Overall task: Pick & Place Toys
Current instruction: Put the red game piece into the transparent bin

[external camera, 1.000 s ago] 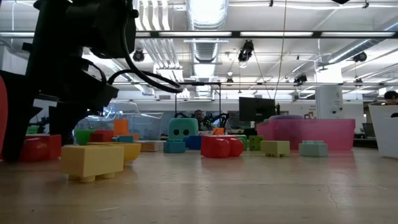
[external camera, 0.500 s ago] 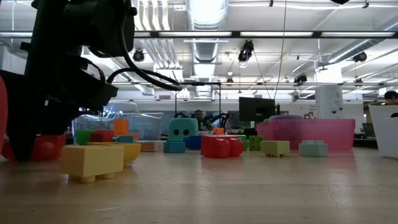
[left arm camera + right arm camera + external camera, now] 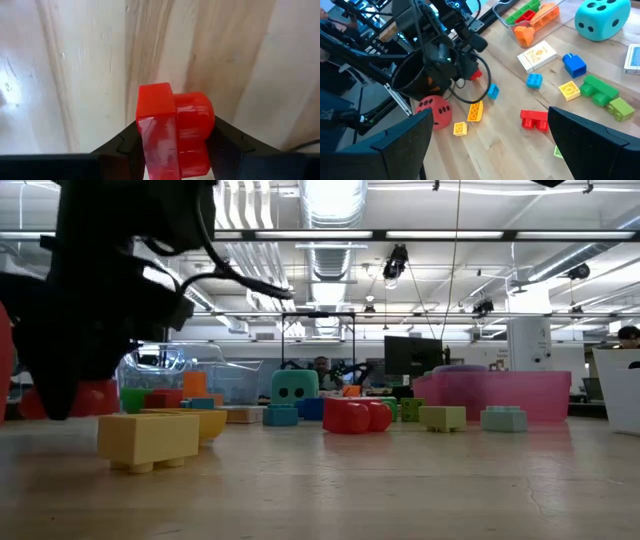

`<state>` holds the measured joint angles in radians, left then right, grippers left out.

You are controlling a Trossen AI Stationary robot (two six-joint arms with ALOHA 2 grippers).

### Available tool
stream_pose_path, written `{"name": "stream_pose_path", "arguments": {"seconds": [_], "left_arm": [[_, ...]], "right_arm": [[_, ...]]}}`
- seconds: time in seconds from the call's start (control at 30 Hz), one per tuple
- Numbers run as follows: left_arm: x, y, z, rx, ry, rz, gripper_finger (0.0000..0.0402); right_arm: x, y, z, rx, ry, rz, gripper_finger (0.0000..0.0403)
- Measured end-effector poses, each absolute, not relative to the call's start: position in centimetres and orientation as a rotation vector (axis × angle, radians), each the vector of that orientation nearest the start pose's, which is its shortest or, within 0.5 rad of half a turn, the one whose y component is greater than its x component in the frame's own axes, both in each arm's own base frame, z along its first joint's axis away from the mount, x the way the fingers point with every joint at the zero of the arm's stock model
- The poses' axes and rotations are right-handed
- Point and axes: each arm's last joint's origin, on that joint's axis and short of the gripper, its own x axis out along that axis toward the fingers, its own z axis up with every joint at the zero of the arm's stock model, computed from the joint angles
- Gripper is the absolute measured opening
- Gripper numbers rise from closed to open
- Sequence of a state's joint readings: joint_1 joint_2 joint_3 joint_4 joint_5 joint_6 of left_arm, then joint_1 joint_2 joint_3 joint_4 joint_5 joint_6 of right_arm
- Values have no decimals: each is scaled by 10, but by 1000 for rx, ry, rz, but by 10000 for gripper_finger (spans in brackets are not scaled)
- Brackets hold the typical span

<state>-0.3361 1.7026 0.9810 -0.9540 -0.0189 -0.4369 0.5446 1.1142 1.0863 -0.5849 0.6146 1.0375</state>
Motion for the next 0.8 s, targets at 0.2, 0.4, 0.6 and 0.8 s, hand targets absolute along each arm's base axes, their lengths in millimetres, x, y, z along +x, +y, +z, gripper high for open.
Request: {"name": "stream_pose_path", "arguments": {"seconds": [0.2,0.4,0.6,0.8], "left_arm": [[249,-84,176,-169,1553,228,156],[245,-76,207,-346,1402,391,156],[257,-54,251,-472,1171,577,156],[269,-2,289,-499,1025,659,156]], "right_arm": [[201,102,341,677,409,-329,384],[201,102,341,672,408,-331,384],[201,101,341,663,392,-351,384],[201,101,341,649,393,-349,384]]}}
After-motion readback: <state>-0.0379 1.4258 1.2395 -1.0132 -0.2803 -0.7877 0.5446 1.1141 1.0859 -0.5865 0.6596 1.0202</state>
